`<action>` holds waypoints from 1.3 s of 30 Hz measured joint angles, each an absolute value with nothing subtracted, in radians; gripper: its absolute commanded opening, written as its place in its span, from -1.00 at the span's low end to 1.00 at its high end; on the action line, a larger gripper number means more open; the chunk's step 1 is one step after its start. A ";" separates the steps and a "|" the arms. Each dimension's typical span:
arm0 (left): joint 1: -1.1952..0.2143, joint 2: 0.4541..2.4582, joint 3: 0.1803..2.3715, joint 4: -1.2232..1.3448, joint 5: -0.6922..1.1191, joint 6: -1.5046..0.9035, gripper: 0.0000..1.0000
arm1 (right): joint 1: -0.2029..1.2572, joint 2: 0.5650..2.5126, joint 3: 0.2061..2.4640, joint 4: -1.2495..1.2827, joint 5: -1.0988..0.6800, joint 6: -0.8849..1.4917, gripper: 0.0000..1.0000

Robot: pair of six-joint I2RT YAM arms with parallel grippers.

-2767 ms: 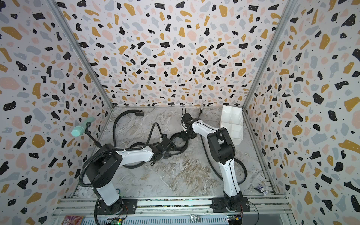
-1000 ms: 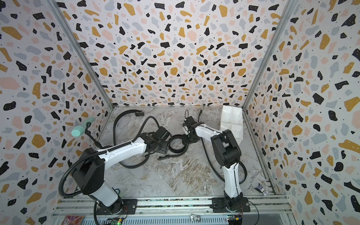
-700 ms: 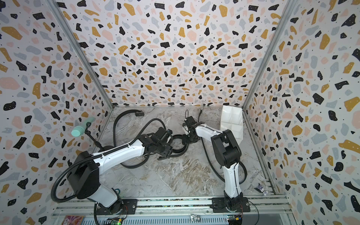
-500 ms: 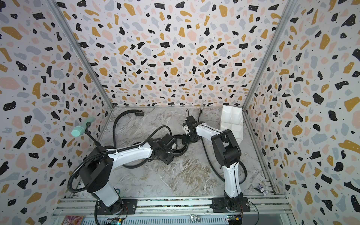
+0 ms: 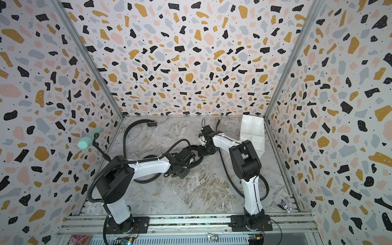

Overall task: Place the belts into the storage roll
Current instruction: Roll the belt at the center of the board.

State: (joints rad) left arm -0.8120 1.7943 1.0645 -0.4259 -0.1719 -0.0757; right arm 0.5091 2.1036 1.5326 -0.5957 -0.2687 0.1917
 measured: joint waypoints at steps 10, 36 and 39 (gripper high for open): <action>-0.792 1.797 1.058 -0.414 -0.233 -0.126 -1.00 | 0.525 2.130 1.580 -0.661 -0.191 0.146 -0.17; -0.741 1.728 0.974 -0.444 -0.276 -0.241 -1.00 | 0.466 2.163 1.640 -0.733 -0.060 0.077 -0.16; -0.722 1.707 0.955 -0.463 -0.281 -0.259 -1.00 | 0.454 2.167 1.644 -0.733 -0.045 0.067 -0.16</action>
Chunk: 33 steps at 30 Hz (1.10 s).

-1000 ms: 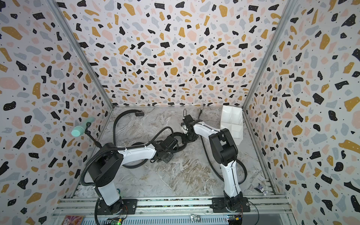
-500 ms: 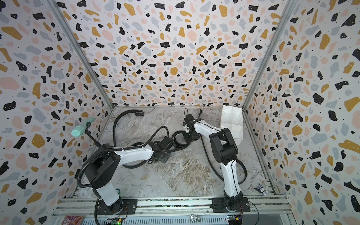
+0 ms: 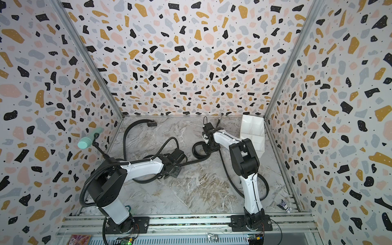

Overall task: Place the belts into the storage roll
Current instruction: Roll the belt at the center of the board.

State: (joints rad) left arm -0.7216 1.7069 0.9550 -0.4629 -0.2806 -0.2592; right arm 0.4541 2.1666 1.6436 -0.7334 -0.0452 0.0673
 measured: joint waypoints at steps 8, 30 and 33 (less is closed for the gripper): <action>-0.701 1.694 0.944 -0.493 -0.294 -0.300 -1.00 | 0.436 2.176 1.658 -0.740 -0.028 0.054 -0.17; -0.672 1.788 1.118 -0.546 -0.328 -0.170 -1.00 | 0.439 2.173 1.636 -0.716 0.014 0.038 -0.92; -0.671 1.872 1.219 -0.553 -0.387 -0.105 -1.00 | 0.443 2.155 1.602 -0.682 0.016 0.040 -0.99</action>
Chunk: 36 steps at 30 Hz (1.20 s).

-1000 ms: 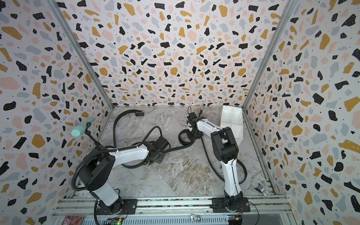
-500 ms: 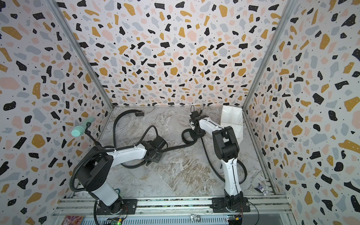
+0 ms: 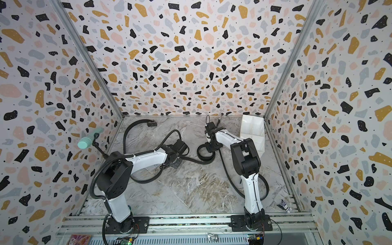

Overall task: Place the belts into the storage roll
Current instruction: Roll the belt at the center of the board.

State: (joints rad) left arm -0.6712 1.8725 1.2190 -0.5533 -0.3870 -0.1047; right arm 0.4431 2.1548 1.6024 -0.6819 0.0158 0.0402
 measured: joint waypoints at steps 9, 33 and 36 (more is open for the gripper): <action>-0.662 2.079 1.448 -0.532 -0.504 0.020 0.12 | 0.490 2.109 1.520 -0.619 0.051 0.060 -1.00; -0.664 1.682 0.925 -0.106 -0.101 -0.636 0.19 | 0.540 2.091 1.493 -0.607 0.012 0.093 -1.00; -0.671 1.700 0.834 0.046 -0.009 -0.757 0.19 | 0.540 2.091 1.493 -0.607 0.011 0.094 -1.00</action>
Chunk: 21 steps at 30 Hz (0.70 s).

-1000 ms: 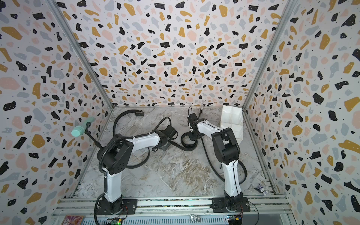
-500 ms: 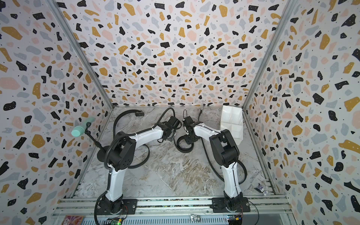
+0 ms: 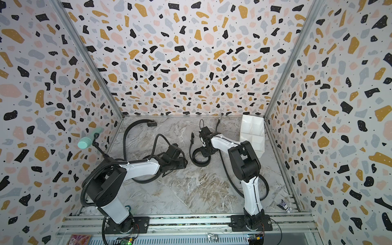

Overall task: Place the belts into the storage roll
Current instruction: Roll the belt at the center of the board.

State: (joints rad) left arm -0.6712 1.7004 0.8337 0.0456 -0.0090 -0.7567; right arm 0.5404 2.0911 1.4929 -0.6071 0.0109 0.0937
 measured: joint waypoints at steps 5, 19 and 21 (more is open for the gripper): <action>-0.696 1.694 0.799 0.225 0.051 -0.879 0.17 | 0.540 2.091 1.493 -0.607 0.011 0.097 -1.00; -0.726 1.838 0.966 0.262 0.015 -0.847 0.08 | 0.540 2.091 1.499 -0.608 -0.002 0.106 -1.00; -0.726 1.848 0.991 0.223 -0.005 -0.823 0.04 | 0.540 2.091 1.499 -0.608 -0.003 0.107 -1.00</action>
